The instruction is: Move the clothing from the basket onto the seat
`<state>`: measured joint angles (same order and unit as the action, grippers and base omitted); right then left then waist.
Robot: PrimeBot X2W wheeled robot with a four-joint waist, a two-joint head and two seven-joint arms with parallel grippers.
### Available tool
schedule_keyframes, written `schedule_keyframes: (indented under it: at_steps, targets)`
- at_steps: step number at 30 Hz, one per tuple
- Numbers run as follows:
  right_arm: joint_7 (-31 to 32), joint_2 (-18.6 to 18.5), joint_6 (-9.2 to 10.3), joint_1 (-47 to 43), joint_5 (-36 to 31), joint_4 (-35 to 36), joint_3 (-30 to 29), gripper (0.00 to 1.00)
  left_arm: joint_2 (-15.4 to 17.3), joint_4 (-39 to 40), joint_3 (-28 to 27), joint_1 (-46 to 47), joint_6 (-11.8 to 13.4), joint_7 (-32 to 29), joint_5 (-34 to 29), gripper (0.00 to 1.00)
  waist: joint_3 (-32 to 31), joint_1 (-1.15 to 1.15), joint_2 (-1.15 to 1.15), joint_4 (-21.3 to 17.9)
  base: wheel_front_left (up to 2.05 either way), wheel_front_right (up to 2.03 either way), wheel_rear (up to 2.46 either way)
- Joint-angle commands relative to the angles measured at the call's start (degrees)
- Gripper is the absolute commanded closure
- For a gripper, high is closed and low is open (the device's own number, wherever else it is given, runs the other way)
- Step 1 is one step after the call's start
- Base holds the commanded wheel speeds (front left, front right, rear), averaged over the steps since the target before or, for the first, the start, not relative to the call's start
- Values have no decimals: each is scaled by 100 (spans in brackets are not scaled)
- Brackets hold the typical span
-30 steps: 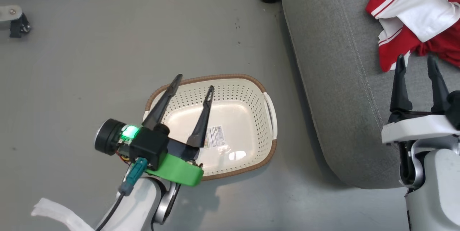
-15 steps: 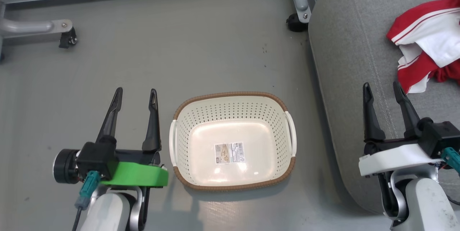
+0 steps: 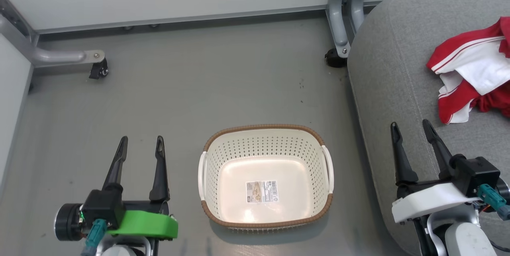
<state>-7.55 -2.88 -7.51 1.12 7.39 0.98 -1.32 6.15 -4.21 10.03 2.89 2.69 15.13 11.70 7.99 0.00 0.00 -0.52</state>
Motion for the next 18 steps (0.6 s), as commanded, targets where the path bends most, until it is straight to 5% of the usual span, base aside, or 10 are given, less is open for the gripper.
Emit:
schedule_keyframes:
  at_steps: [1,18]
  targets:
    - [22,-8,4,-100,22,28,13,0,-37,-33,-40,-138,-42,0,-52,0,-109,0,0,-46,0,0,0]
    - [160,-7,4,-389,116,70,143,0,-230,-346,-287,-376,-296,1,-345,0,-255,0,0,-107,0,0,0]
